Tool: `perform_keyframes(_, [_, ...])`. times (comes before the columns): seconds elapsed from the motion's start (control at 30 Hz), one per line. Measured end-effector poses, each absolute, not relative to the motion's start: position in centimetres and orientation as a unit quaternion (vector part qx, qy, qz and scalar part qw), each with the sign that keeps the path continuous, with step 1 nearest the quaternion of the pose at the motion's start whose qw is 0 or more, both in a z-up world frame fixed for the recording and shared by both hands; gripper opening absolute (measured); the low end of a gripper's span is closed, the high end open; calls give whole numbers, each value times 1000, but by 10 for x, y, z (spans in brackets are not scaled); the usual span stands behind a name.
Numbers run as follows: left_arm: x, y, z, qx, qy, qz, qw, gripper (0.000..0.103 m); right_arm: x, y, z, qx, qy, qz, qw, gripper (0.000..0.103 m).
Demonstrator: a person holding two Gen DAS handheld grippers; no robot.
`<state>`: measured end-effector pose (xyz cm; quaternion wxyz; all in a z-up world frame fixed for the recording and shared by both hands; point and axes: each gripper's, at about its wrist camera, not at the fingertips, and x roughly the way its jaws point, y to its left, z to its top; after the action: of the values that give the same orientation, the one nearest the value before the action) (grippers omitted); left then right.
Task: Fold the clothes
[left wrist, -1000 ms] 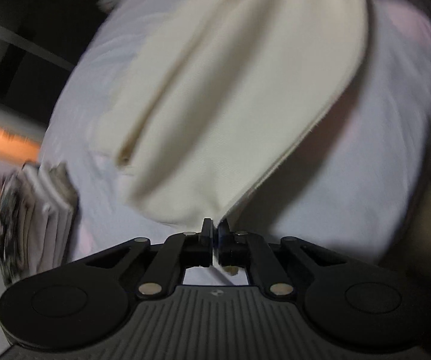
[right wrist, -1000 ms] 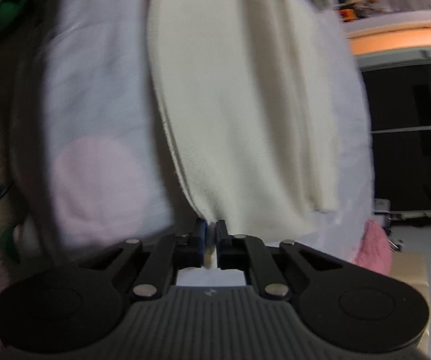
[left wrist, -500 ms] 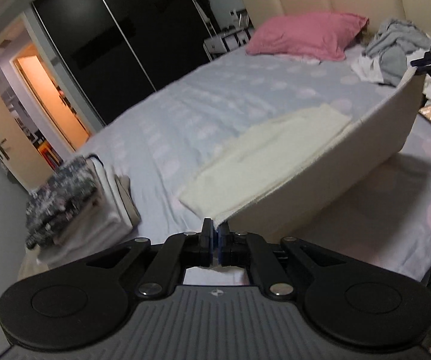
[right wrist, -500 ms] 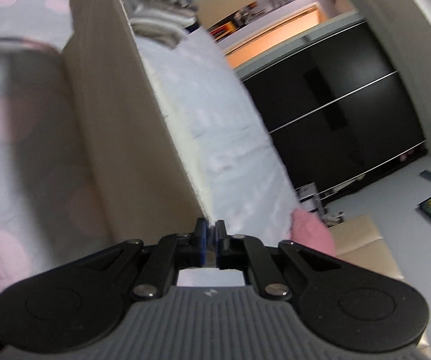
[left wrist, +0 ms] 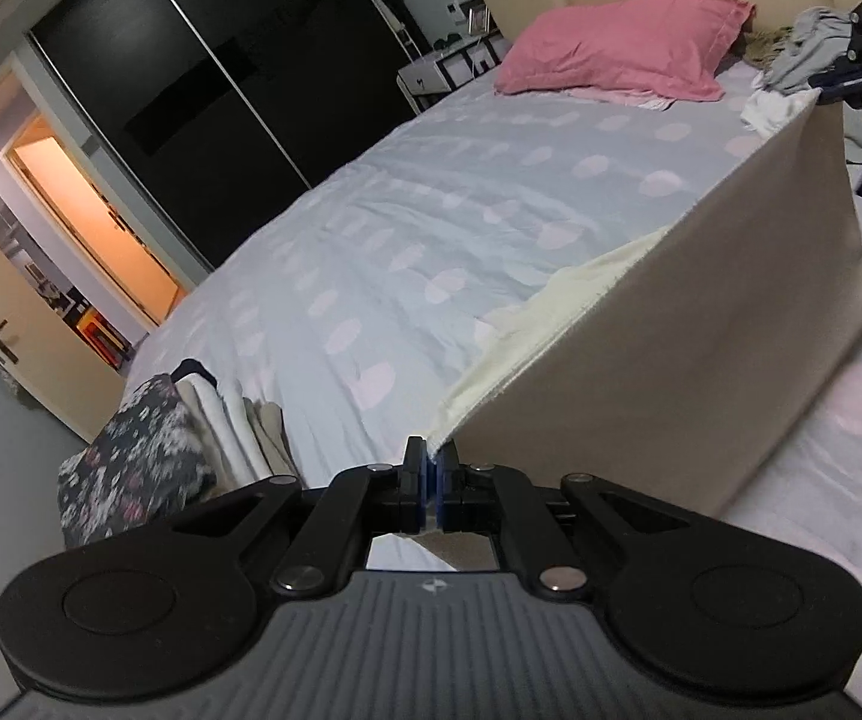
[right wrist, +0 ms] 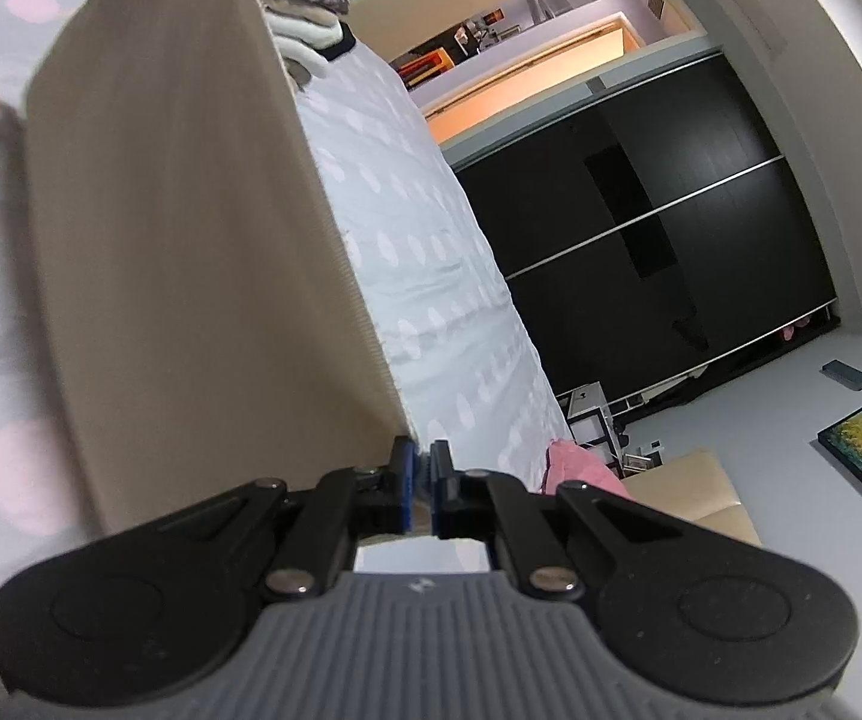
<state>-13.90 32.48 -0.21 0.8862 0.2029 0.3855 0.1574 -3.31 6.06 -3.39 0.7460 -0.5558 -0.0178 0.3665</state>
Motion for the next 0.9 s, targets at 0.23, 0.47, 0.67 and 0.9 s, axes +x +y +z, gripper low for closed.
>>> perform_keyframes(0.23, [-60, 376, -13, 196, 415, 155, 875, 1, 41, 114, -38, -552, 7, 361, 751, 6])
perform_keyframes(0.47, [12, 431, -57, 152, 469, 140, 859, 1, 117, 178, -70, -550, 52, 373, 746, 6])
perform_keyframes(0.67, [43, 458, -100, 136, 495, 135, 847, 1, 168, 218, -121, -555, 102, 382, 732, 6])
perform_keyframes(0.9, [51, 473, -131, 109, 505, 150, 843, 12, 194, 243, -165, -541, 150, 389, 730, 8])
